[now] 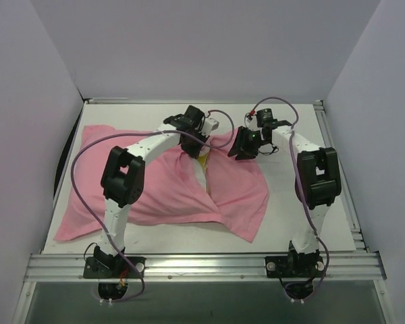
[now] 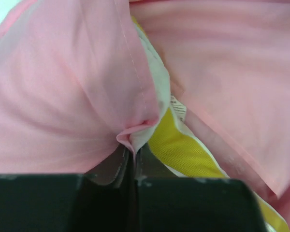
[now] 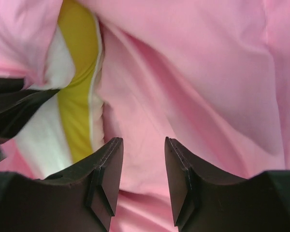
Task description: Put the pillow into the pillowcase
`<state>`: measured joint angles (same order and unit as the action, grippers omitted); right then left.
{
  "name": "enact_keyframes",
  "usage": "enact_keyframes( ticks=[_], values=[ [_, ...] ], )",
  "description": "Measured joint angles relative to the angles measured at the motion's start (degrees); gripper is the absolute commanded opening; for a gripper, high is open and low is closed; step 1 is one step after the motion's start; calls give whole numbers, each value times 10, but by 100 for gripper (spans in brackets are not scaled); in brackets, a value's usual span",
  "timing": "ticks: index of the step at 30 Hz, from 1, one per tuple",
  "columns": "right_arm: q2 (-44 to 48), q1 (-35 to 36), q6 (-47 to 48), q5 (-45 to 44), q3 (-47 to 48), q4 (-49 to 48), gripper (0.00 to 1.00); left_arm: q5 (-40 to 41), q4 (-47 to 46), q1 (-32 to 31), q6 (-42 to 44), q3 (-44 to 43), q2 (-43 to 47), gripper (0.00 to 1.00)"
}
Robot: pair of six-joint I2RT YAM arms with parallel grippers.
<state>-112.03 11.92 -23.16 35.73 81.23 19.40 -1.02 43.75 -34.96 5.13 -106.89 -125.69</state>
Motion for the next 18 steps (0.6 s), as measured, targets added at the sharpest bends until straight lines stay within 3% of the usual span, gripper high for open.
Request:
enact_keyframes(
  ticks=[3,8,18],
  values=[
    [-23,19,-23,-17,8,-29,39,-105,-20,42,6,50,43,0],
    [-70,60,-51,-30,31,-63,52,-201,-19,74,10,93,82,0],
    [-112,127,-76,-46,77,-89,53,-285,-19,102,-1,105,85,0]
  ],
)
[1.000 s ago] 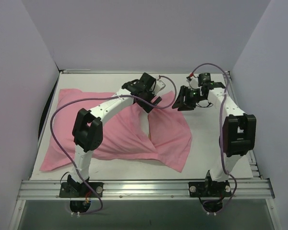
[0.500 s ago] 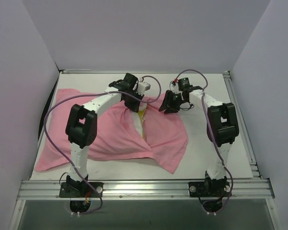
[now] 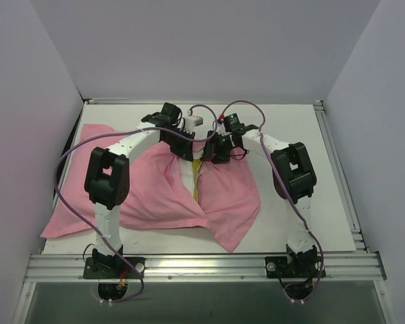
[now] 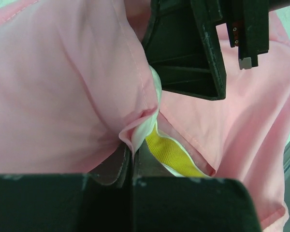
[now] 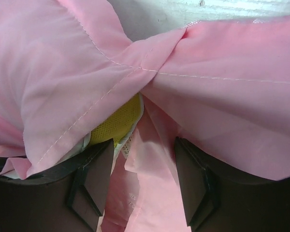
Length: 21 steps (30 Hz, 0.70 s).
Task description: Put the pillow into the pillowcase
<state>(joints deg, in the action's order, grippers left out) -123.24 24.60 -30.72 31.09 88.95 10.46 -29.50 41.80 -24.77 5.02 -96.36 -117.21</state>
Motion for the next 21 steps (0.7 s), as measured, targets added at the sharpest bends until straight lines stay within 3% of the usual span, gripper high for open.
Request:
enact_keyframes(
  ticks=[9,11,14,21],
  values=[
    [-10,16,3,-7,-10,-1,47,-29,-5,16,-14,11,2,0],
    [-10,22,10,-9,-12,-5,38,-36,-4,21,-16,12,2,0],
    [-11,35,26,-16,-15,-4,3,-47,-5,27,-18,12,3,0],
    [-15,20,45,0,-17,13,0,-60,-13,28,16,59,35,0]
  ],
)
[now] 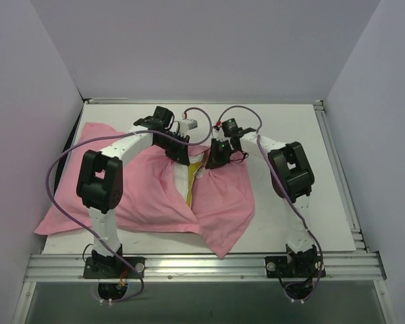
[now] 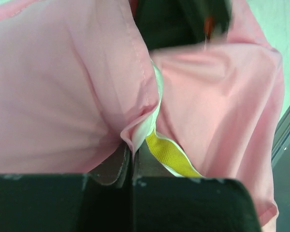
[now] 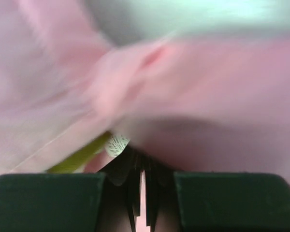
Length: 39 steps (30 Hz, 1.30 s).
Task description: Put the pillow into the pillowcase
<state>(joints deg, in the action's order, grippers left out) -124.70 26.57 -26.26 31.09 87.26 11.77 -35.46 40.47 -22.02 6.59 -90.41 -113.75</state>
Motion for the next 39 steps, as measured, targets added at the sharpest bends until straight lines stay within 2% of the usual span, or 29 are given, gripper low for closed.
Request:
enact_keyframes(
  ticks=[7,10,13,19,24,26,27,29,30,32,34,39],
  values=[
    [33,-120,-14,83,0,22,0,-6,-22,-2,71,105,60,0],
    [62,-130,-25,117,0,26,0,-10,-41,-6,75,104,59,0],
    [93,-115,-33,145,-13,15,0,-13,-31,-9,59,75,42,0],
    [150,-58,-38,163,-81,-39,0,3,6,-35,23,-53,-48,0],
    [167,-56,-34,167,-91,-38,1,2,26,-45,-13,-85,-78,0],
    [168,-61,-24,164,-94,-34,18,-8,21,-38,-39,-91,-82,0],
    [168,-63,-18,163,-95,-27,45,-12,18,-33,-58,-95,-85,1],
    [168,-66,-8,164,-95,0,61,-11,-5,-26,-83,-104,-91,17],
    [167,-71,-3,164,-93,11,64,-7,-18,-24,-94,-108,-93,32],
    [163,-80,2,164,-86,31,63,-4,-44,-19,-115,-111,-93,42],
    [162,-98,6,164,-83,42,59,2,-60,-19,-130,-122,-94,47],
    [165,-146,22,163,-81,73,54,25,-88,-21,-138,-153,-94,49]
  ],
)
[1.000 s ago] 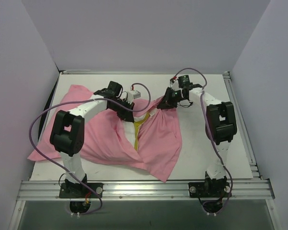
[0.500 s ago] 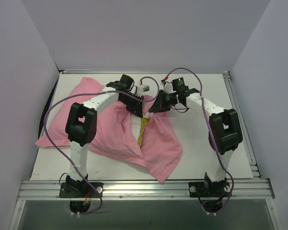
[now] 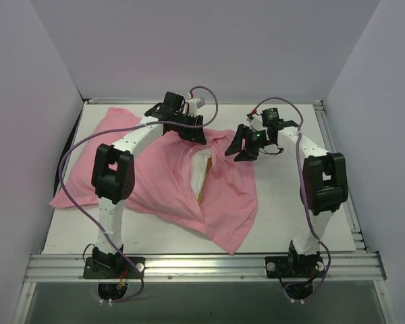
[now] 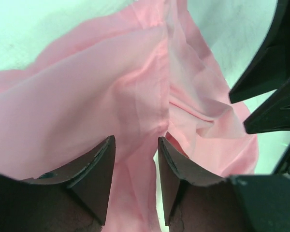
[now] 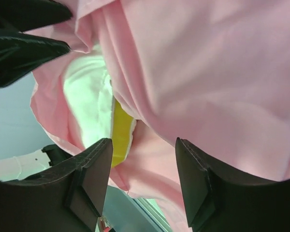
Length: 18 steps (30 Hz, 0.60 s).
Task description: Put the pillow into the pillowcase
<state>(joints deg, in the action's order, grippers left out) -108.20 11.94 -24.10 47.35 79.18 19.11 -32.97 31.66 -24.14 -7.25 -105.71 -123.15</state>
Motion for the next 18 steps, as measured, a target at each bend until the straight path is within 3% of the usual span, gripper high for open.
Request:
enact_keyframes(
  ticks=[3,8,12,18],
  values=[
    [10,-9,20,-1,-9,25,52,19,1,-1,11,-1,5,51],
    [48,12,53,-4,-82,66,54,50,47,-1,88,63,80,69],
    [54,40,81,-15,-143,99,52,71,90,-2,159,161,194,69],
    [-12,26,128,-41,-132,145,44,119,125,-44,247,282,333,69]
  ],
)
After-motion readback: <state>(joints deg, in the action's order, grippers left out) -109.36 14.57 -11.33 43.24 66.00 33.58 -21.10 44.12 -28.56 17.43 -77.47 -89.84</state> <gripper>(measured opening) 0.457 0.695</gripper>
